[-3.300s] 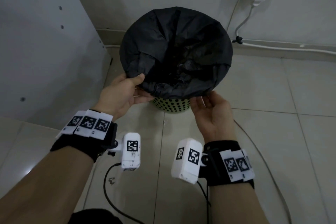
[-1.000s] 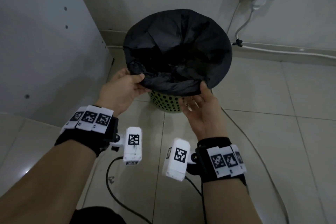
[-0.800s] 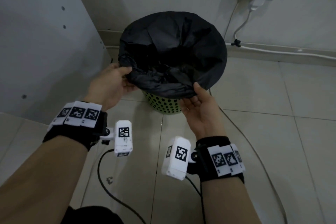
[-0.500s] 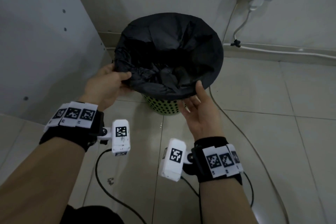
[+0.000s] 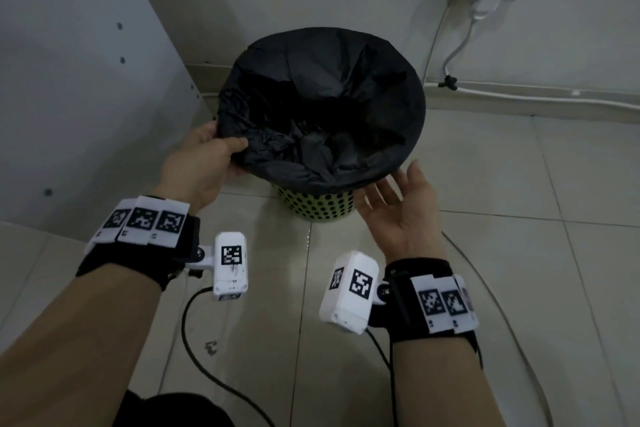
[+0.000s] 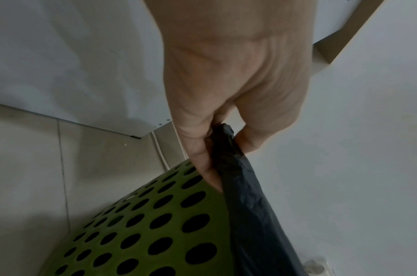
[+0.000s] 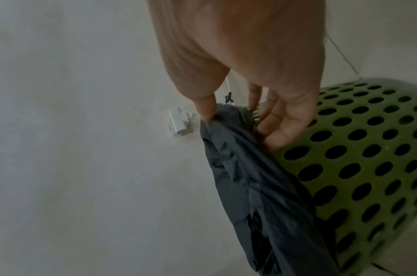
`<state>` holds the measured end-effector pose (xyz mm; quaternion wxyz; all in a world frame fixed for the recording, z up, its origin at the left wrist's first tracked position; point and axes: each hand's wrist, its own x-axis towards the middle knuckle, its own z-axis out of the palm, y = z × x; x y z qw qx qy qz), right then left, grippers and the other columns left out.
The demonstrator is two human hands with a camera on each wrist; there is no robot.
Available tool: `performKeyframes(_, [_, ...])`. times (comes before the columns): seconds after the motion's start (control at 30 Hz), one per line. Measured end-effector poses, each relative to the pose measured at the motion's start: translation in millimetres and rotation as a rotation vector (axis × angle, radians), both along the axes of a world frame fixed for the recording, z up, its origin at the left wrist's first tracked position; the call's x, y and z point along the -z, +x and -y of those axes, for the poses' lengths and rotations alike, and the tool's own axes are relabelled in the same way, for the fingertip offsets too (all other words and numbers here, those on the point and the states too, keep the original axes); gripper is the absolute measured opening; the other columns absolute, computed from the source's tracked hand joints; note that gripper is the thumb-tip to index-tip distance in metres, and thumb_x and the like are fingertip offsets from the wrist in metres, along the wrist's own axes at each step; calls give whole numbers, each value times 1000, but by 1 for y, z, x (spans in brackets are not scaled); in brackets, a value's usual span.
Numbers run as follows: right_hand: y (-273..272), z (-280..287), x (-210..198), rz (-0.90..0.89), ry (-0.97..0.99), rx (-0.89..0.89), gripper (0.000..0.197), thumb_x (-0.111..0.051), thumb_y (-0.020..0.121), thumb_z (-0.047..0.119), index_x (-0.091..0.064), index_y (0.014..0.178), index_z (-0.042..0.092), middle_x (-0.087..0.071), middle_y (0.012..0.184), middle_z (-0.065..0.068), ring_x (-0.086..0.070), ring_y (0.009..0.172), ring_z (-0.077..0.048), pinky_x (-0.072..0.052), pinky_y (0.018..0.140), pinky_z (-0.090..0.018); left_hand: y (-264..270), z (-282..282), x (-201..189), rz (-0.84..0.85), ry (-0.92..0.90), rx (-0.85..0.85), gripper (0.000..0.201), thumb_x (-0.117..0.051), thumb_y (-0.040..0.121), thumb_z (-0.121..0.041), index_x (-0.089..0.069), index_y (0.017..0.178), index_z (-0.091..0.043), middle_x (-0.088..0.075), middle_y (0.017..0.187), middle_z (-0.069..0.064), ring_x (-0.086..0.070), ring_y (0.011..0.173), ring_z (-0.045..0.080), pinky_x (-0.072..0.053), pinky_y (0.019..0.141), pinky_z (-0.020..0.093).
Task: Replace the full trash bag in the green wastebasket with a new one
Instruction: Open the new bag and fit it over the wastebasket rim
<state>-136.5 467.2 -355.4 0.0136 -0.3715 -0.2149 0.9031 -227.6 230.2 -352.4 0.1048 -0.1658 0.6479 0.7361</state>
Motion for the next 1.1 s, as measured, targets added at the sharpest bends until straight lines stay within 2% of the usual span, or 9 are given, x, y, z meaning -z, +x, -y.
performKeyframes(0.1, [3, -4, 8, -5, 31, -37, 23, -51, 99, 10, -74, 93, 9, -71, 93, -8, -64, 90, -24, -52, 100, -43, -1, 1, -2, -2, 0, 15, 36, -48, 94, 6, -56, 126, -6, -69, 109, 7, -69, 92, 20, -59, 60, 28])
performKeyframes(0.2, [3, -3, 12, 22, -15, -103, 19, -58, 94, 1, -74, 84, 2, -75, 82, -10, -71, 80, -23, -59, 88, -40, -1, 5, -3, 15, 0, 21, 38, -48, 94, 7, -56, 129, -3, -69, 112, 10, -69, 94, 22, -60, 62, 29])
performKeyframes(0.27, [0, -7, 14, 16, -48, -82, 29, -58, 93, -1, -76, 70, 0, -72, 76, -10, -71, 67, -21, -60, 83, -38, -1, 5, -4, 16, -6, 29, 38, -48, 94, 8, -56, 129, -3, -69, 110, 9, -69, 91, 20, -60, 60, 28])
performKeyframes(0.33, [-3, -9, 15, -7, -13, -93, 41, -52, 95, -1, -76, 61, 2, -72, 77, -9, -68, 71, -20, -56, 87, -35, -2, 4, -4, 9, -20, 26, 36, -48, 94, 7, -56, 128, -2, -69, 108, 9, -69, 88, 19, -59, 58, 27])
performKeyframes(0.47, [0, -5, 18, -75, -28, -103, 30, -43, 100, 3, -71, 90, 3, -73, 89, -12, -64, 89, -24, -52, 93, -40, 0, 2, -2, -14, -66, 11, 33, -50, 96, 3, -58, 126, -8, -69, 106, 5, -69, 87, 19, -61, 63, 28])
performKeyframes(0.63, [10, -6, 27, -108, 45, -146, 28, -39, 98, -3, -63, 107, 9, -73, 100, -10, -68, 90, -24, -51, 101, -50, 1, -1, -3, -15, -72, 14, 26, -52, 96, 2, -62, 105, -20, -70, 100, -1, -69, 86, 19, -61, 61, 29])
performKeyframes(0.8, [15, -16, 18, -185, 79, -163, 30, -57, 97, 35, -68, 109, 10, -71, 98, -9, -68, 98, -27, -52, 99, -52, 1, -5, -3, -17, -77, -6, 27, -53, 96, 2, -59, 115, -15, -70, 99, 0, -68, 82, 17, -59, 55, 27])
performKeyframes(0.93, [19, -24, 8, -183, 203, -292, 26, -60, 91, 25, -65, 111, 9, -76, 99, -10, -74, 93, -24, -55, 95, -53, 3, -5, -2, -19, -102, 3, 36, -53, 96, 1, -55, 131, -4, -67, 115, 10, -67, 87, 20, -58, 53, 26])
performKeyframes(1.1, [16, -32, -1, -32, 271, -331, 13, -58, 97, 16, -67, 99, 7, -74, 91, -12, -71, 86, -25, -56, 90, -51, 4, -7, -5, -45, -129, 18, 35, -53, 96, 2, -55, 130, -4, -66, 118, 12, -67, 88, 21, -57, 51, 24])
